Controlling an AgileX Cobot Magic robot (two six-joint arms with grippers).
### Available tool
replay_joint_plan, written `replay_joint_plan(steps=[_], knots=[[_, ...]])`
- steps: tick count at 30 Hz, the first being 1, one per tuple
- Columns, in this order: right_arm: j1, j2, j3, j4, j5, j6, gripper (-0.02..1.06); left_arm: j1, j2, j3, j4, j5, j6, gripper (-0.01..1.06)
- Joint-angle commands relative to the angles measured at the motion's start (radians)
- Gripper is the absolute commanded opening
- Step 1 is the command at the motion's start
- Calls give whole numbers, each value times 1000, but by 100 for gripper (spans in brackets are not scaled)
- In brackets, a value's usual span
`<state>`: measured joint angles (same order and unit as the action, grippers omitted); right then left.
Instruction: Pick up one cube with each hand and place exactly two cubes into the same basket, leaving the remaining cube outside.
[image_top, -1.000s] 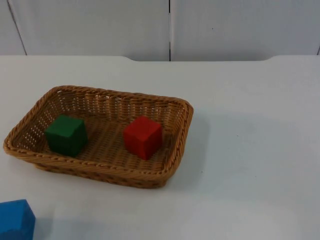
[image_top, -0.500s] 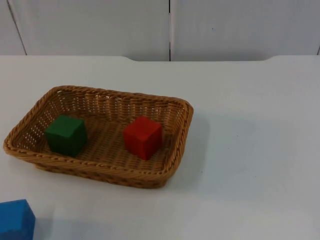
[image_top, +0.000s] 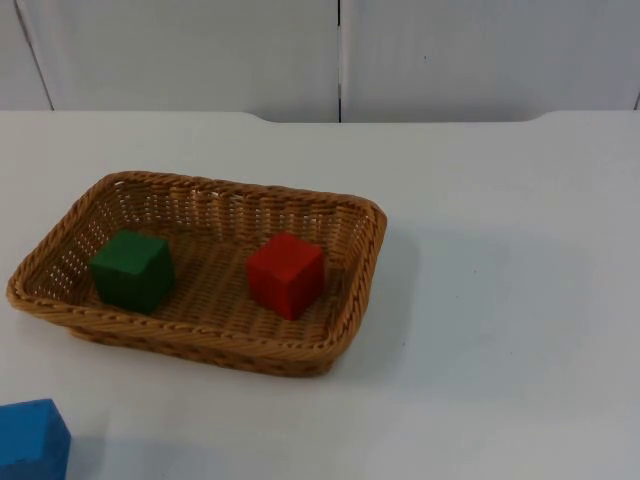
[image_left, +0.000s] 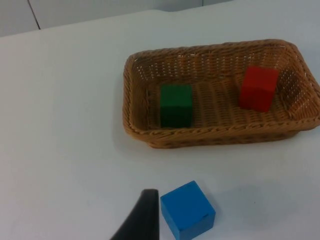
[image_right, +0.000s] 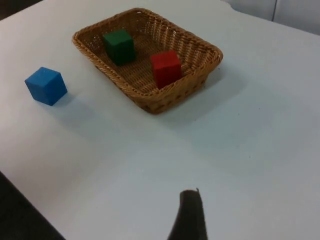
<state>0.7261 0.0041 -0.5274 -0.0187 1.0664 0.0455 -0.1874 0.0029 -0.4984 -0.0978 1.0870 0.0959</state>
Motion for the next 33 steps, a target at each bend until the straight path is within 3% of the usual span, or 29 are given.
replay_joint_plan(steps=[1, 19, 22, 23, 27, 33], knots=[[5, -4, 1, -5, 0, -1, 62, 2, -3, 4, 3, -12, -1, 95], [5, -4, 1, -5, 0, -3, 62, 2, -3, 3, 5, -12, -3, 95], [5, -4, 1, -5, 0, -4, 76, 2, -3, 3, 5, -12, -3, 95], [5, -4, 1, -5, 0, -4, 76, 2, -3, 3, 5, -12, -3, 95], [5, -4, 1, -5, 0, -7, 104, 2, -3, 3, 5, -12, -4, 96], [5, -4, 1, -5, 0, -7, 105, 2, -3, 3, 5, -12, -4, 105]])
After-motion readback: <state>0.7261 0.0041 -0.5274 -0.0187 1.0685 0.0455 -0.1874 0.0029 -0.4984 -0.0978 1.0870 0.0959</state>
